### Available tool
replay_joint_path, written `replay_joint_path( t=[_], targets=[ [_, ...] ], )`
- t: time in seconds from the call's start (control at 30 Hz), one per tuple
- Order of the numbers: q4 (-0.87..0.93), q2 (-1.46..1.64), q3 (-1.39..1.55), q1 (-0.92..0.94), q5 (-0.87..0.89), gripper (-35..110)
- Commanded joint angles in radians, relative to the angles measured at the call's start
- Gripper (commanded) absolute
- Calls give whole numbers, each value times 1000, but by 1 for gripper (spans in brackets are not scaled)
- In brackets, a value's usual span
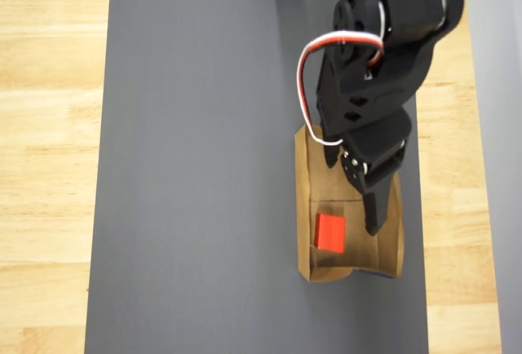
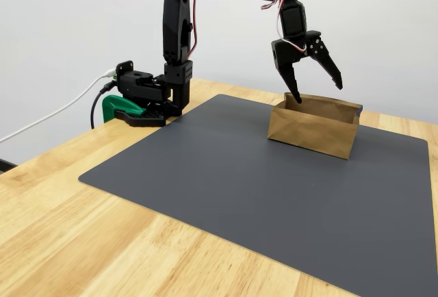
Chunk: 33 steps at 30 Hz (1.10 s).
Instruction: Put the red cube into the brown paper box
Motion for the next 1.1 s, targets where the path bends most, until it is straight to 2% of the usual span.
replay_joint_path(
  t=[0.0,0.23,0.33,0.5,0.67,0.87,1.07],
  targets=[
    [15,51,-2,3,-29,36],
    [9,175,18,84,-101,36],
    [-51,258,72,138,-135,33],
    [-124,390,121,229,-166,12],
    [-278,584,275,313,-206,0],
    [-377,871,500,400,-100,0],
    [-328,1213,744,436,-32,0]
  ],
)
